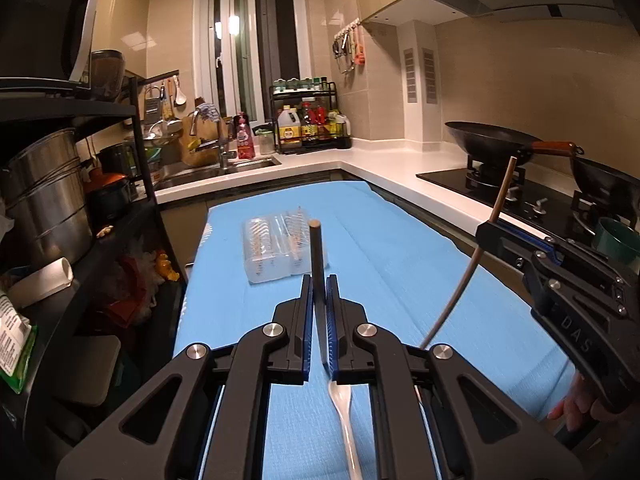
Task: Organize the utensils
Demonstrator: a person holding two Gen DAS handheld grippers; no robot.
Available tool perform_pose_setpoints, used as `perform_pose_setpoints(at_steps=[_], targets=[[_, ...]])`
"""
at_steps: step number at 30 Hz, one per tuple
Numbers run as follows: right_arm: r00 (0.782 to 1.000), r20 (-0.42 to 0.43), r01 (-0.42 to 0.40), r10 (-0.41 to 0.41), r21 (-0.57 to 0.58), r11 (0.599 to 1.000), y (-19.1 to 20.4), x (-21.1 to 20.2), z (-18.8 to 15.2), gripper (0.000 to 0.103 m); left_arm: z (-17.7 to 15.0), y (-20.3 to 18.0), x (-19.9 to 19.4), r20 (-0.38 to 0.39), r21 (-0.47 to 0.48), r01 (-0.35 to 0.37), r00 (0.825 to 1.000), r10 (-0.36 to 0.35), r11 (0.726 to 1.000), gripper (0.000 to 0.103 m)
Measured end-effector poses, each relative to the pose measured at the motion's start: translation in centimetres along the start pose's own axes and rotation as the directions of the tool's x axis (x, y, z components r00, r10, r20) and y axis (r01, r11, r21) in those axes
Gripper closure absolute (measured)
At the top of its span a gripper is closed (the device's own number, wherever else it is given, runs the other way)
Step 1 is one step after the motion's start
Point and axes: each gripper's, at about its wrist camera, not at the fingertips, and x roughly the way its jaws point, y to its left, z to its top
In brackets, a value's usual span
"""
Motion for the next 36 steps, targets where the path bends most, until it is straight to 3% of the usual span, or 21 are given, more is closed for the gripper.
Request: perform_pose_setpoints(at_steps=[3,7,10,13,17,18,19,20,21,23,25,28,30,36], targets=[[1.000,0.010,-0.011,0.012,-0.046,0.999,0.8,-1.4,-0.9,0.096,-1.3,-1.1,-0.5,-0.023,0.016,0.017,1.000,-0.017,1.000,0.097],[1.000,0.004,-0.009,0.010,-0.110,0.994,1.7,-2.7,-2.7,0.096,-4.3,-2.5,0.7,-0.117,0.012,0.068,0.991,-0.066,0.998,0.097],[0.996,-0.092,-0.001,-0.005,-0.064,0.998,0.5,-2.1,-4.8,0.096,-5.9,-2.6,2.1,-0.179,0.009,0.081,0.981,-0.078,0.997,0.097],[0.972,-0.231,0.028,-0.030,-0.010,1.000,-1.1,0.4,-7.3,0.096,-6.9,-2.1,3.8,-0.230,0.005,0.069,0.971,-0.066,0.998,0.097],[0.949,-0.306,0.073,-0.071,-0.008,0.997,-1.5,3.1,-8.5,0.094,-7.7,-1.9,5.5,-0.279,0.028,0.036,0.960,-0.027,0.999,0.095],[0.944,-0.320,0.072,-0.076,-0.024,0.997,-1.3,3.6,-8.8,0.091,-7.9,-1.9,5.8,-0.286,0.035,0.028,0.958,-0.016,0.999,0.088],[0.937,-0.339,0.075,-0.086,-0.043,0.996,-1.0,4.2,-9.1,0.082,-8.0,-2.0,6.1,-0.298,0.043,0.024,0.955,-0.010,0.999,0.077],[0.931,-0.351,0.084,-0.097,-0.052,0.995,-0.8,4.3,-9.4,0.073,-8.1,-2.0,6.3,-0.312,0.048,0.008,0.950,0.007,0.999,0.039],[0.925,-0.362,0.099,-0.113,-0.056,0.993,-0.8,4.5,-9.7,0.054,-8.1,-2.0,6.4,-0.311,0.049,-0.015,0.950,0.029,0.999,0.022],[0.915,-0.386,0.111,-0.121,-0.047,0.993,-1.1,4.4,-9.8,0.043,-8.0,-1.8,6.2,-0.300,0.045,-0.036,0.953,0.048,0.998,0.023],[0.907,-0.398,0.136,-0.139,-0.038,0.990,-1.6,4.0,-9.4,0.031,-7.9,-1.5,6.3,-0.339,0.027,-0.028,0.940,0.035,0.999,0.022],[0.901,-0.385,0.205,-0.202,-0.035,0.978,-2.5,2.5,-7.7,0.021,-7.2,-1.4,6.0,-0.371,0.025,-0.046,0.927,0.052,0.999,0.020],[0.893,-0.376,0.254,-0.248,-0.035,0.967,-3.0,1.6,-6.6,0.016,-6.1,-1.8,5.3,-0.359,0.035,-0.052,0.931,0.061,0.998,0.013],[0.847,-0.372,0.393,-0.379,-0.039,0.919,-5.2,-0.8,-3.6,0.005,-2.2,-4.4,4.0,-0.298,0.084,0.000,0.954,0.026,0.996,0.013]])
